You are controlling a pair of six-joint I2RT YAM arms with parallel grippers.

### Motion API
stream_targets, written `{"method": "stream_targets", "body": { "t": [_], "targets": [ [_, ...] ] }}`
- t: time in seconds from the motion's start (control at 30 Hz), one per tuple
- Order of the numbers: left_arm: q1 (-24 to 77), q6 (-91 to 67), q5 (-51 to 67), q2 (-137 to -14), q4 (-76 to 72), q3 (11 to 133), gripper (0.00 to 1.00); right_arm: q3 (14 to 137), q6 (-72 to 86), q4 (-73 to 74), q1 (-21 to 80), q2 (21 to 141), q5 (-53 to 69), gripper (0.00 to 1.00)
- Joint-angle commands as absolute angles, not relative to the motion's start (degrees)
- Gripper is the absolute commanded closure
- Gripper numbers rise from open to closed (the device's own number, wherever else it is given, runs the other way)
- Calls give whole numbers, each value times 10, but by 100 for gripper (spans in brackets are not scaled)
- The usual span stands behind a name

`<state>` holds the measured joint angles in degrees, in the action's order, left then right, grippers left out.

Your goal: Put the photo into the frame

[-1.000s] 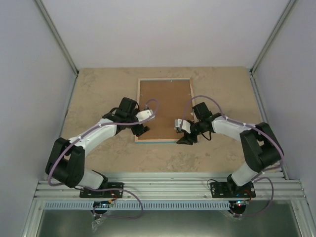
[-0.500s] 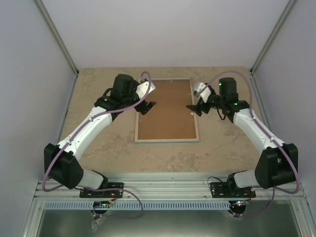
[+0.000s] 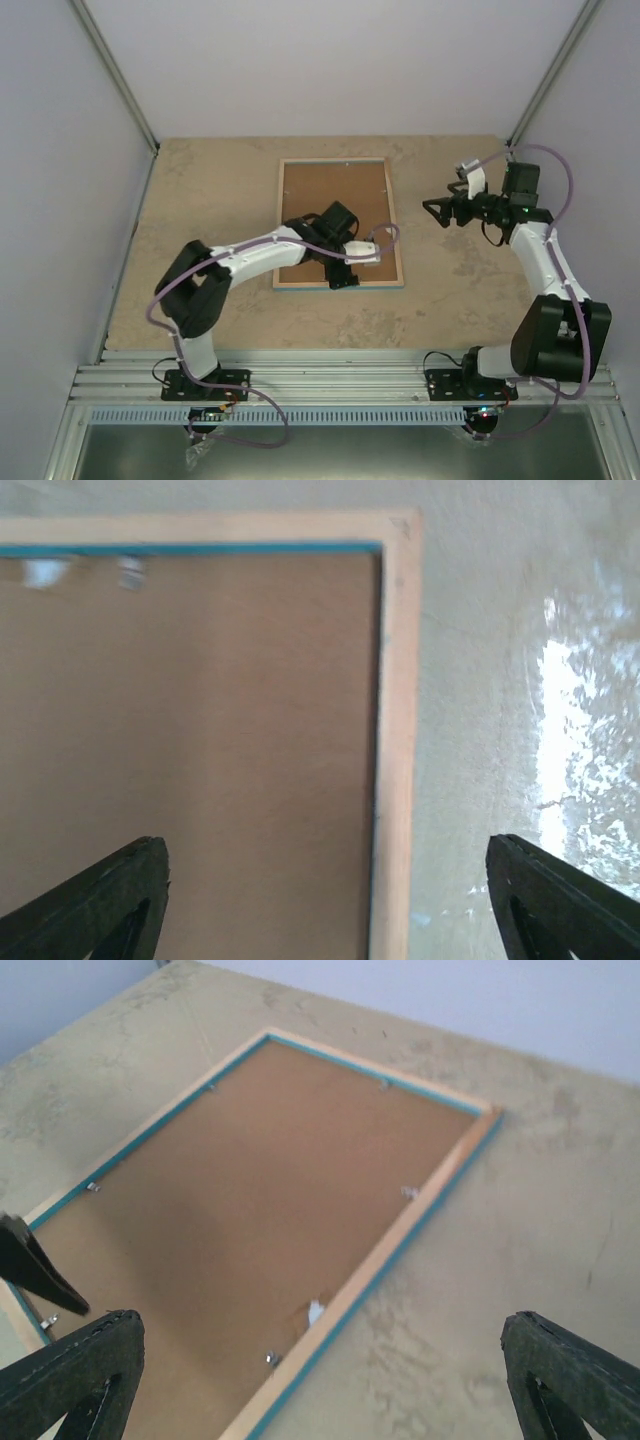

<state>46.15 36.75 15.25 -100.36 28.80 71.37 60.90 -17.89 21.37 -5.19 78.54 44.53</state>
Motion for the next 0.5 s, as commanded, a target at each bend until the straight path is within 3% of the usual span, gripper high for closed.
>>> {"method": "stream_targets", "body": {
  "t": [0.0, 0.23, 0.47],
  "targets": [
    [495, 401, 135, -1065, 283, 735, 14, 583, -119, 247, -92, 816, 496, 2],
    [533, 406, 108, -1105, 251, 724, 29, 581, -56, 257, -135, 899, 519, 2],
    [548, 394, 86, -1114, 226, 709, 58, 574, -12, 254, -143, 973, 549, 2]
  ]
}}
